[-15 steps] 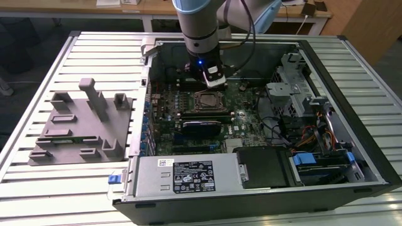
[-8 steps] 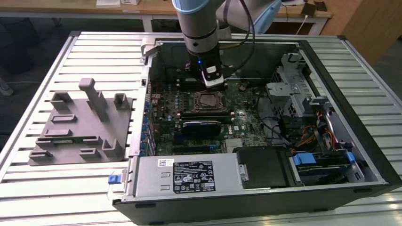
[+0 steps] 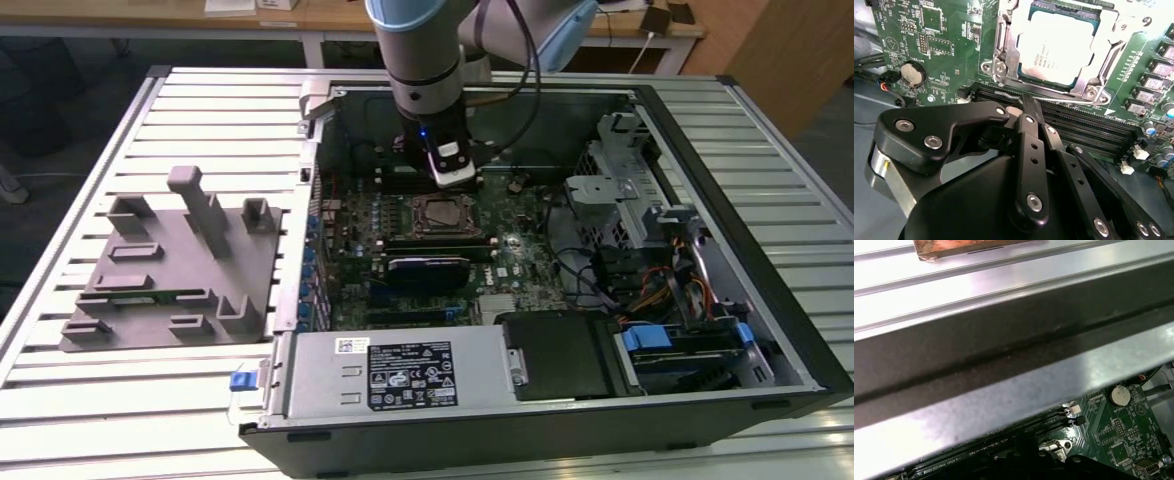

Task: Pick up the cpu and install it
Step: 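Install the first cpu locking lever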

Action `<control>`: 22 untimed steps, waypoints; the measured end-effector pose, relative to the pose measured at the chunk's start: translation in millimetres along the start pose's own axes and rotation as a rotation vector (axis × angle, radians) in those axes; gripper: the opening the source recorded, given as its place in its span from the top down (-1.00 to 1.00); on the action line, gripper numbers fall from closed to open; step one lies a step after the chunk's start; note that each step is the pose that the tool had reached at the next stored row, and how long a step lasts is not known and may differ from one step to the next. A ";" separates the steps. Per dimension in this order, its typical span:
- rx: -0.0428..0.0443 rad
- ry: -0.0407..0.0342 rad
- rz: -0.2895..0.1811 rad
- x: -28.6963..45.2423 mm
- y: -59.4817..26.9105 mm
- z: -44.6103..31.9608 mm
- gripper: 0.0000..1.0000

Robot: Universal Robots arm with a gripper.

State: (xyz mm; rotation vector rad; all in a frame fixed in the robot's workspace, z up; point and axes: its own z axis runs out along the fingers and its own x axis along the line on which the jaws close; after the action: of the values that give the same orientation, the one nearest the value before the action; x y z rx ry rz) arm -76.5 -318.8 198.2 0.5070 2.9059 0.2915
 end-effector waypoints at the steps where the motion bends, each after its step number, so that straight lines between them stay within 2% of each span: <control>1: 0.0014 -0.0005 0.000 0.1 -0.1 0.3 0.79; 6: 0.0099 -0.0032 -0.002 0.3 -0.4 1.8 0.79; 13: 0.0108 -0.0041 -0.002 0.6 0.1 2.6 0.79; 22: 0.0228 -0.0083 -0.005 1.1 -0.6 5.8 0.79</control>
State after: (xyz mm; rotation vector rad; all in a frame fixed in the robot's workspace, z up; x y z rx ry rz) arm -76.5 -318.0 192.3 0.5030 2.9052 0.2552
